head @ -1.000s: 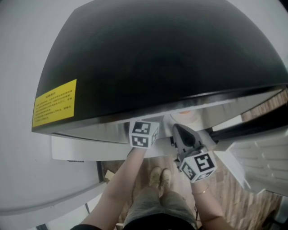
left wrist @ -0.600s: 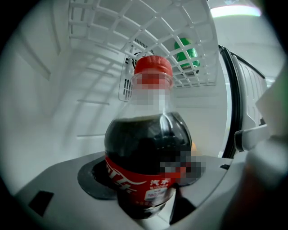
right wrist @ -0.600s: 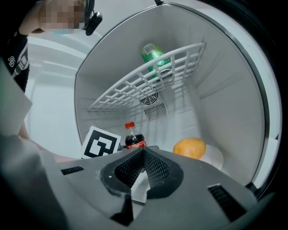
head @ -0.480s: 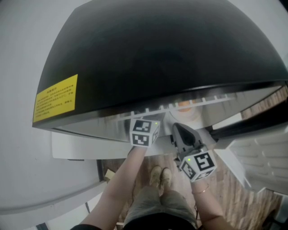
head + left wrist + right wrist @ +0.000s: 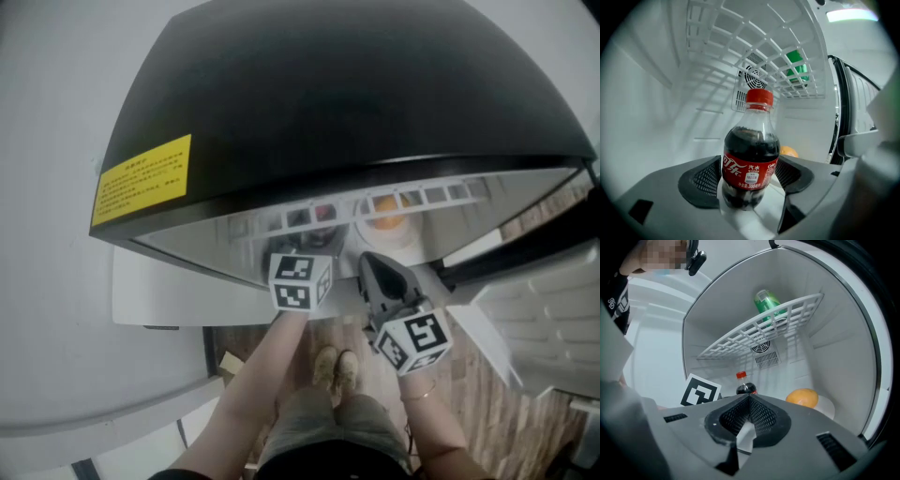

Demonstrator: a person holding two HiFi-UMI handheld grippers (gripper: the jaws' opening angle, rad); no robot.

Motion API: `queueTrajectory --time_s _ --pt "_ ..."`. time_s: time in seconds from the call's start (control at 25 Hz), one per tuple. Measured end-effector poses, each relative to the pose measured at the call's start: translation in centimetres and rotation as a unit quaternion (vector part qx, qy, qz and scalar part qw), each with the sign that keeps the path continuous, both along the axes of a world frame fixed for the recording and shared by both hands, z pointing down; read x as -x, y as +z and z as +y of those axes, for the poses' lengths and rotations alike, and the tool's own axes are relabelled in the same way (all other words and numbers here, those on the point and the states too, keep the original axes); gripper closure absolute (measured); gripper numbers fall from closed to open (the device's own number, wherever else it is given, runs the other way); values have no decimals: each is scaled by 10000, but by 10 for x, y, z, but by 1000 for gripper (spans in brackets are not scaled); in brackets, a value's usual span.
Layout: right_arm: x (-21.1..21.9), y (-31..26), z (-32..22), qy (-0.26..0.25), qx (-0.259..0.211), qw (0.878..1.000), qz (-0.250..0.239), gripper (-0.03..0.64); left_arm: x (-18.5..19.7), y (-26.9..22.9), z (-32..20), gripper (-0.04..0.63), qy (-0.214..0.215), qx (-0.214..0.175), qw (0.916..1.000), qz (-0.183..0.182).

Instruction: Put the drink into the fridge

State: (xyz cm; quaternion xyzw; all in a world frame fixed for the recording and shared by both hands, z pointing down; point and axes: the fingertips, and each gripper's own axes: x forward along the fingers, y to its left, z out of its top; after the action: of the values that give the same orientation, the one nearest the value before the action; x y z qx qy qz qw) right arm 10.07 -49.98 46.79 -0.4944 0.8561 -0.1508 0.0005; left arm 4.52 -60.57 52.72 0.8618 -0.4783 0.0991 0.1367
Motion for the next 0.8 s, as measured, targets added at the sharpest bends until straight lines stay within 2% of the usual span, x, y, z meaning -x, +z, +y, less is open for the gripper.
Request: queueTrajectory --time_s 0.52,0.8 --pt "4 -34 19 -20 -258 9997 8 609 8 -35 48 250 88 -96 9996 248" --pt "1 -57 32 -24 -404 9992 54 609 0 -59 79 250 322 -188 9989 288"
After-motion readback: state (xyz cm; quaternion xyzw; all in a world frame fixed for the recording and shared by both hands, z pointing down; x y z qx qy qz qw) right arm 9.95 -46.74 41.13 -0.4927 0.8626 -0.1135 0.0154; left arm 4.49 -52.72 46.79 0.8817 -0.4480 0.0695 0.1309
